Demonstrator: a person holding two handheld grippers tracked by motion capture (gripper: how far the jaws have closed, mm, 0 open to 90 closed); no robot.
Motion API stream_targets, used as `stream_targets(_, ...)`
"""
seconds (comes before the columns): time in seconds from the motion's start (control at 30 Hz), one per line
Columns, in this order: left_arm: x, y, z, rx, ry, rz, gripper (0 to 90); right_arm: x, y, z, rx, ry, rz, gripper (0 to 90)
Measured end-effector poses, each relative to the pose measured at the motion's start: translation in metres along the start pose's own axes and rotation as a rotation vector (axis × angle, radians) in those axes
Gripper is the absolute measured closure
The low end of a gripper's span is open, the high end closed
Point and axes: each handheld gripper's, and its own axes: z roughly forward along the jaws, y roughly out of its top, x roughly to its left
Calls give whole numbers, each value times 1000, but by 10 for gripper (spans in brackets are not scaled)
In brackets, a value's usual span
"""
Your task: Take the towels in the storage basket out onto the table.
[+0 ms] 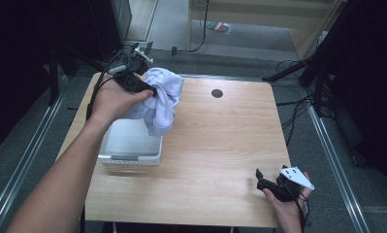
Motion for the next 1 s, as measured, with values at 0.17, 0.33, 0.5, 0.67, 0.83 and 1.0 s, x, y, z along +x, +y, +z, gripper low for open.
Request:
stream_targets(0.17, -8, 6, 0, -6, -9, 18, 648, 0, 0, 0, 0, 2, -1, 32)
stream_targets(0.33, -18, 12, 4, -13, -24, 27, 647, 0, 0, 0, 0, 0, 0, 32)
stream_targets(0.5, -29, 18, 12, -15, -43, 38, 646, 0, 0, 0, 0, 2, 0, 32)
stream_targets(0.67, -38, 22, 20, -13, -59, 51, 645, 0, 0, 0, -1, 4, 0, 32)
stream_targets(0.83, -48, 25, 28, -21, -78, 56, 644, 0, 0, 0, -1, 6, -3, 32)
stream_targets(1.0, -59, 26, 43, -12, -101, 69, 642, 0, 0, 0, -2, 8, -5, 32)
